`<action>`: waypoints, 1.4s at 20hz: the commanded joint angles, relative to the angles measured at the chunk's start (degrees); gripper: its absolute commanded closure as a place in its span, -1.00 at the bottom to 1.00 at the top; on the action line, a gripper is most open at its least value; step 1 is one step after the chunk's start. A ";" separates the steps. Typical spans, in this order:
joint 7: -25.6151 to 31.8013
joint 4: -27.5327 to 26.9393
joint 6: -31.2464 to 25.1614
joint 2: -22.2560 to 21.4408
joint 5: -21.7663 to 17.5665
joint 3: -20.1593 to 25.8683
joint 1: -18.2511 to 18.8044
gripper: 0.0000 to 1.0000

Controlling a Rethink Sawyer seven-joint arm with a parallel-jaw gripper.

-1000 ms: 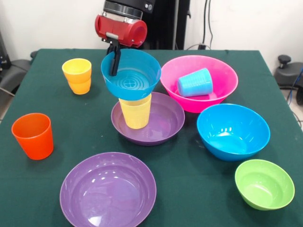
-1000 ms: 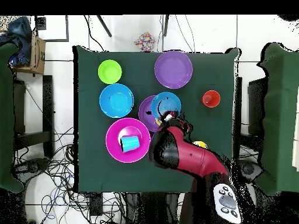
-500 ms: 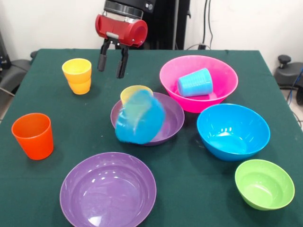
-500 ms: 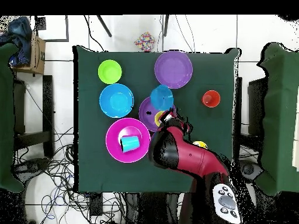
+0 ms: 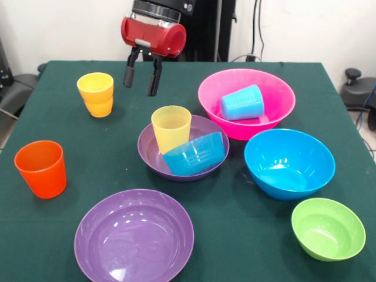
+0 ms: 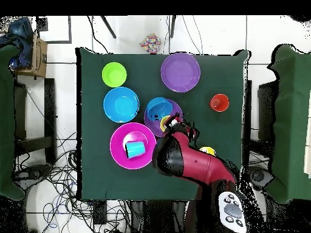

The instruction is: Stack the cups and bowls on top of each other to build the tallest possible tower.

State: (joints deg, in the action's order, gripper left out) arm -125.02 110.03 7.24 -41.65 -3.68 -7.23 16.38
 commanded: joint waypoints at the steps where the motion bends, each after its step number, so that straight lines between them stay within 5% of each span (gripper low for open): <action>1: -4.09 -1.70 -1.11 1.37 -1.79 2.33 -1.57 -1.00; 4: -3.38 -3.14 0.04 3.52 -2.30 2.29 -1.79 -1.00; 8: -0.92 -10.74 -7.72 10.97 1.06 -2.28 -6.01 -1.00; 13: 1.50 -25.64 -32.28 17.64 3.06 -6.45 -10.22 -1.00; 17: 1.94 -32.46 -44.80 17.80 2.45 -2.85 -8.89 -1.00; 24: 5.00 -41.48 -54.74 19.22 -1.86 -1.03 -8.91 -1.00; 28: 6.00 -41.93 -54.70 19.23 -2.21 0.53 -7.98 -1.00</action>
State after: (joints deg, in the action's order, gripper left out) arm -125.02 76.64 -43.17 -24.29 -2.97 -13.41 8.53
